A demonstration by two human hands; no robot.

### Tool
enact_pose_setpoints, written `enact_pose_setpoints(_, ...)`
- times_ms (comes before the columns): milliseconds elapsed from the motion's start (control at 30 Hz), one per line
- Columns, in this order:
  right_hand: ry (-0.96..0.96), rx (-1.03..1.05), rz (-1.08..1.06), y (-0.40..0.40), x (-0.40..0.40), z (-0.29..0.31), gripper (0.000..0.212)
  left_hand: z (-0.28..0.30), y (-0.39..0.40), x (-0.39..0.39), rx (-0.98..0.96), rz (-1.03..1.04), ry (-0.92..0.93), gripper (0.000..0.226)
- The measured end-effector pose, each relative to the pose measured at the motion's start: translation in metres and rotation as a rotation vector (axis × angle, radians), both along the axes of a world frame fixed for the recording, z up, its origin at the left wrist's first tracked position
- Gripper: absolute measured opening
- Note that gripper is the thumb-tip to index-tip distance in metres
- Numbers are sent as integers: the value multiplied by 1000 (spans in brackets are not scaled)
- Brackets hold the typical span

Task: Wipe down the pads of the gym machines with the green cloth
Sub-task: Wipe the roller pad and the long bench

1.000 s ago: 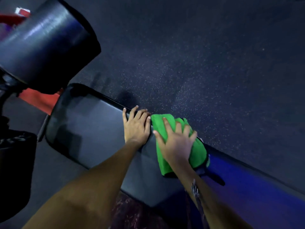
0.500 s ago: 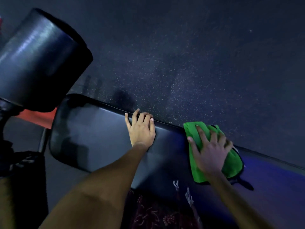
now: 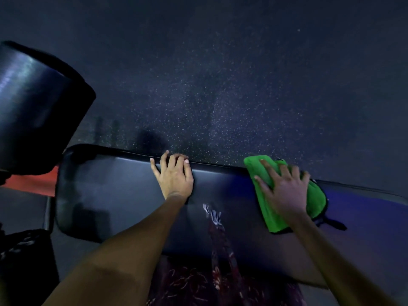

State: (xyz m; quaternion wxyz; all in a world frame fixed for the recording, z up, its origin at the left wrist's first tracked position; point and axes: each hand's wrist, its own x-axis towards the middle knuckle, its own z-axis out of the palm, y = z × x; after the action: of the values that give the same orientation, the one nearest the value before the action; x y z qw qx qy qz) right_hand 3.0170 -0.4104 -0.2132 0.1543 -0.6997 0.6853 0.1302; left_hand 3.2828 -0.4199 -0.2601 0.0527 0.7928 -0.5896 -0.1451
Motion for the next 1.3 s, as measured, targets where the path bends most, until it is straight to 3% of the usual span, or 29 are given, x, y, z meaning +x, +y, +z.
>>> enact_pose_setpoints(133, -4, -9, -138, 3, 25, 3, 74, 1, -1, 0, 15, -25, -40, 42)
enact_pose_setpoints(233, -51, -24, -29, -1, 58, 1, 64, 3, 0, -6, -59, -225, -17, 41)
enact_pose_setpoints(333, -105, -43, 80, -4, 42, -3, 58, 8, 8, -50, -47, -442, 78, 46)
enact_pose_setpoints(433, -64, -81, 99, 6, -14, -6, 59, 18, 21, -106, 59, -513, 163, 54)
enact_pose_setpoints(600, -44, -193, 0, 29, -108, -2, 61, 18, 33, -135, 81, -485, 34, 61)
enact_pose_setpoints(733, -107, -178, -180, 24, -70, -2, 61, 16, 34, -137, 85, -493, -21, 65)
enact_pose_setpoints(900, -163, -88, -78, 12, -13, 1, 62, 14, 32, -136, 64, -489, -50, 53)
enact_pose_setpoints(1033, -126, -77, 76, 21, -56, -3, 62, 15, 32, -138, 71, -486, -55, 54)
enact_pose_setpoints(1200, -94, -127, -54, 33, -121, -2, 65, 17, 31, -143, 71, -453, -37, 55)
enact_pose_setpoints(1300, -69, -90, -187, 30, -110, 4, 74, 22, 26, -151, 108, -414, -14, 54)
